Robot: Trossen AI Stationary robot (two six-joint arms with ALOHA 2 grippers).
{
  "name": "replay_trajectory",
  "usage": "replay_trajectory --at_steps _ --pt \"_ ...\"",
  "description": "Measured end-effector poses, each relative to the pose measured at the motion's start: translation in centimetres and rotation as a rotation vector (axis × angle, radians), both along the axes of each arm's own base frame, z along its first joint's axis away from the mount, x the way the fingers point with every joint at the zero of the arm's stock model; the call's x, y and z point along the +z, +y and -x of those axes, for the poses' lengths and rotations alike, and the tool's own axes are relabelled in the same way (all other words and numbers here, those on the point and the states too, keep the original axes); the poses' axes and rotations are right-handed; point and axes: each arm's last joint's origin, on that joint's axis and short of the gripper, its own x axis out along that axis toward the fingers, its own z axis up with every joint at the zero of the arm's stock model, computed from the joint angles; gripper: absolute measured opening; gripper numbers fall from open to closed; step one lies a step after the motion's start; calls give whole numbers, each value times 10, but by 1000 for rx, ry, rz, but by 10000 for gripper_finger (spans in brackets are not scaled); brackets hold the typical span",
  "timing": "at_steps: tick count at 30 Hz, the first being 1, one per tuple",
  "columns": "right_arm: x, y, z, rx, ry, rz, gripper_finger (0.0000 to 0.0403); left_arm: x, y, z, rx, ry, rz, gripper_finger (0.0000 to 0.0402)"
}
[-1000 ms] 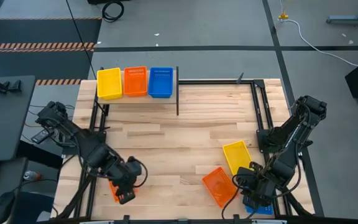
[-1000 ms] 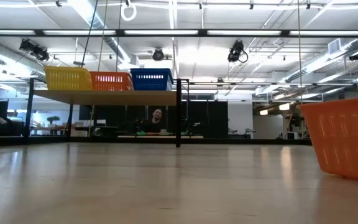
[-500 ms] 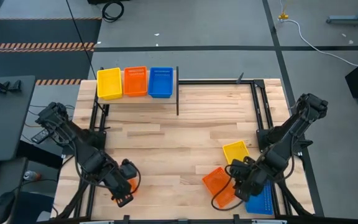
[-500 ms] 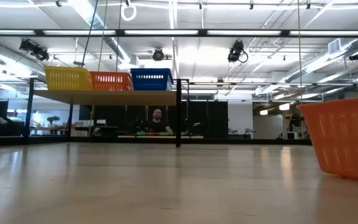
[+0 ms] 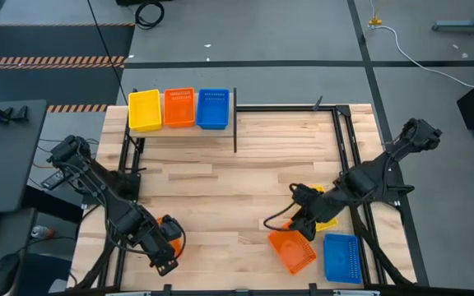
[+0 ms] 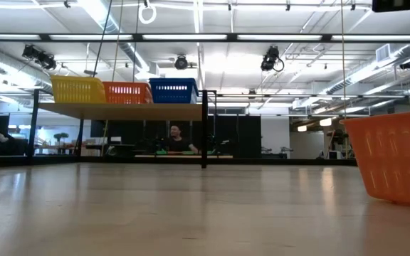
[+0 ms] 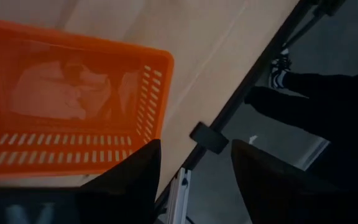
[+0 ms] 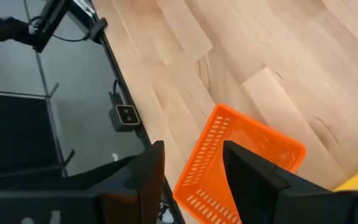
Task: Stack baskets on shelf by color
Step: Stack the left orange bin on top of the orange bin on the shelf
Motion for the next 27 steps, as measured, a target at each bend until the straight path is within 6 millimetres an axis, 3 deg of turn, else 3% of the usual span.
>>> replay_trajectory --at_steps 9,16,27 --pt "14 -19 3 14 -65 7 170 -3 -5 6 -11 7 -6 215" --pt "17 -35 -2 -29 -93 33 170 -17 -17 4 -35 74 5 217" --pt "16 -41 -5 -40 -90 49 170 -40 -29 -6 -30 67 -53 217"
